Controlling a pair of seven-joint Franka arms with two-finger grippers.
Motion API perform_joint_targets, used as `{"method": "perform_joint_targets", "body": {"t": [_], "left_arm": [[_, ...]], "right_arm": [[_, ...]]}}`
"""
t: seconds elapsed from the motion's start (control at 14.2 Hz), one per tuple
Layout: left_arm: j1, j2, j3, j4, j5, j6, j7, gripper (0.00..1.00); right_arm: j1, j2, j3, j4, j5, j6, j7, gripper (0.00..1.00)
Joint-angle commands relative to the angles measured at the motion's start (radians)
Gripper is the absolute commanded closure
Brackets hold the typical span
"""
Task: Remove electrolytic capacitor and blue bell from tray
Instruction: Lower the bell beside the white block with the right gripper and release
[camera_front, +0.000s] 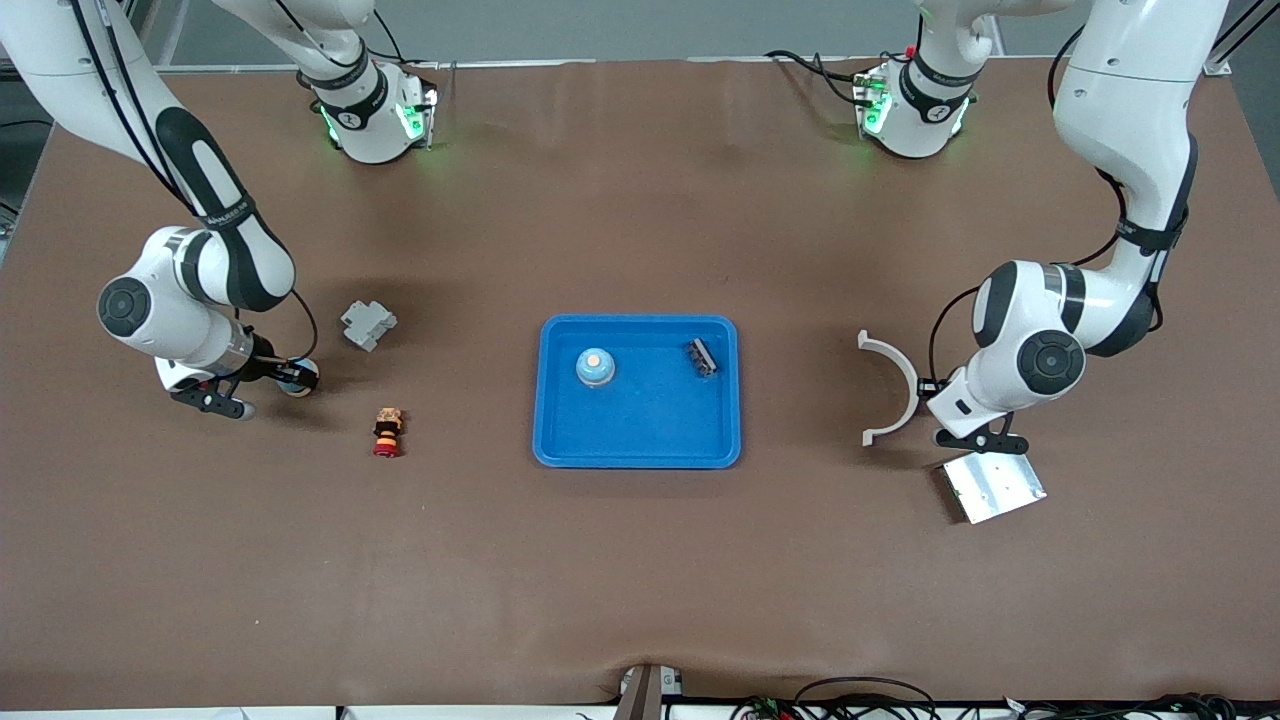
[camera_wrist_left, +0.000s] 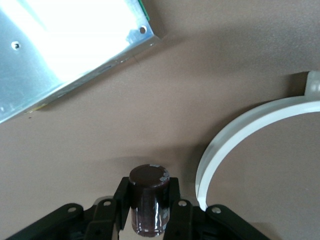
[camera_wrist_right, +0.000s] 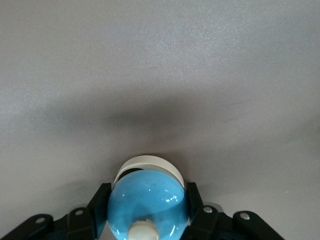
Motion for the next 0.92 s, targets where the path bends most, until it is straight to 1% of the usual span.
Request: {"method": "perform_joint_targets", "body": {"t": [0.0,0.07,0.14,0.21,0.35,0.42,0.63,0.78,0.85], "left_arm": [[0.011,-0.023,-0.008,-0.040,0.025,0.039,0.010,0.82],[0.011,-0.023,-0.008,-0.043,0.024,0.042,0.010,0.82],[0.013,-0.023,-0.008,-0.044,0.025,0.044,0.009,0.82],[0.013,-0.023,-0.009,-0.048,0.024,0.044,0.009,0.82],[0.013,-0.023,-0.008,-0.051,0.025,0.045,0.010,0.82],[0.013,-0.024,-0.009,-0.052,0.025,0.045,0.010,0.79],[0.013,-0.023,-0.008,-0.054,0.025,0.051,0.009,0.78],[0.013,-0.024,-0.008,-0.058,0.024,0.054,0.010,0.75],[0.013,-0.026,-0.008,-0.061,0.024,0.054,0.010,0.75]], "right_arm": [[-0.018,0.021,0.016,0.016,0.017,0.012,-0.002,1.00],[-0.018,0.023,0.016,0.018,0.030,0.012,0.001,1.00],[-0.016,0.024,0.016,0.019,0.051,0.010,0.001,0.72],[-0.016,0.025,0.016,0.024,0.072,0.012,0.002,0.01],[-0.016,0.029,0.015,0.027,0.082,0.010,0.001,0.00],[-0.016,0.029,0.015,0.027,0.082,0.009,-0.001,0.00],[-0.018,0.026,0.015,0.041,0.080,-0.005,-0.016,0.00],[-0.013,0.021,0.015,0.048,0.076,-0.008,-0.019,0.00],[-0.009,0.020,0.015,0.054,0.073,-0.025,-0.018,0.00]]}}
